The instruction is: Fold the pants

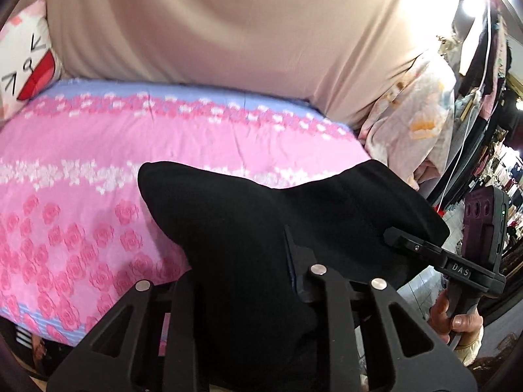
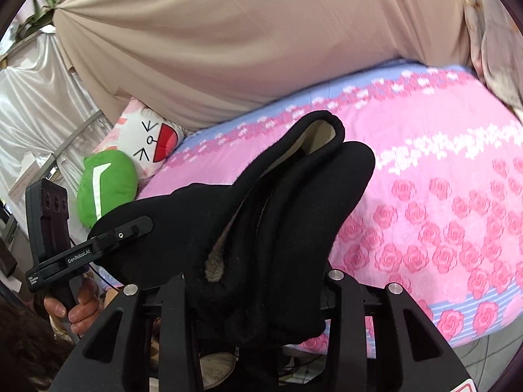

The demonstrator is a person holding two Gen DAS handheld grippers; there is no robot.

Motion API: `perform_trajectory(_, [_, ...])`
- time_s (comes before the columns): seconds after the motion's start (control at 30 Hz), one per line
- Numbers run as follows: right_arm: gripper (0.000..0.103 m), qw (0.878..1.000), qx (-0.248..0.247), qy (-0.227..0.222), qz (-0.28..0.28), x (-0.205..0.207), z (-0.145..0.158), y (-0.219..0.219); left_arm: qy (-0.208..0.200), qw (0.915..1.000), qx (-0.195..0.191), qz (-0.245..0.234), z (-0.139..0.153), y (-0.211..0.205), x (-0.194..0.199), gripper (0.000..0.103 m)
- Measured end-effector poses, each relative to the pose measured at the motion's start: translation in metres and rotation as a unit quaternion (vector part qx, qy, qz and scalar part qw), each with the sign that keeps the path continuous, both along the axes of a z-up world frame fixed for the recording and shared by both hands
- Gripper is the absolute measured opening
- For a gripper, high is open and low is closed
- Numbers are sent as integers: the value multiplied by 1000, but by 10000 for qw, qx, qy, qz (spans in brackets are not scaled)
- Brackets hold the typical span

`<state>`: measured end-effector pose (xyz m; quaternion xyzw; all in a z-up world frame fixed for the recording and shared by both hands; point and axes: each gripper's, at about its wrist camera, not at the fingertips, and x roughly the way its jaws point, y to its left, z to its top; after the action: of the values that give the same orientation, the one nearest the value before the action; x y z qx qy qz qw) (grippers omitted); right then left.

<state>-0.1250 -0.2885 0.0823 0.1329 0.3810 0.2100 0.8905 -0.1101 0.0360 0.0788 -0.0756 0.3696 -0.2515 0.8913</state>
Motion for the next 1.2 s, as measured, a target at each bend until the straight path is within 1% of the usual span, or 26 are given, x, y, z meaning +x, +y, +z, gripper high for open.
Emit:
perform_trajectory(0.2, [36, 9989, 12, -465, 32, 1, 30, -2, -468, 9989, -75, 4, 28, 1, 1, 22])
perform_trajectory(0.37, [36, 9951, -43, -981, 62, 9, 63, 3, -988, 9951, -21, -10, 59, -4, 4, 22])
perform_trajectory(0.47, [36, 9915, -91, -1294, 76, 16, 83, 6, -1219, 9925, -7, -4, 74, -7, 9, 22])
perform_trajectory(0.6, [36, 9853, -139, -1700, 79, 30, 110, 12, -1599, 9871, 0, 29, 98, -11, 19, 22])
perform_trajectory(0.73, [36, 9777, -199, -2091, 66, 45, 134, 18, -2050, 9787, 24, 93, 123, -16, 33, 22])
perform_trajectory(0.8, [36, 9723, -209, -2328, 43, 57, 147, 20, -2213, 9751, 27, 120, 132, -18, 41, 22])
perform_trajectory(0.9, [36, 9674, -180, -2525, -4, 74, 158, 24, -2434, 9698, 1, 172, 145, -22, 63, 23])
perform_trajectory(1.0, [36, 9650, -59, -2622, -42, 98, 162, 24, -2592, 9654, 43, 272, 151, -25, 85, 23])
perform_trajectory(1.1, [36, 9628, 38, -2701, -70, 126, 162, 26, -2655, 9634, 58, 371, 153, -28, 107, 23])
perform_trajectory(1.2, [36, 9618, 132, -2732, -131, 156, 157, 28, -2685, 9620, 99, 483, 151, -32, 138, 23])
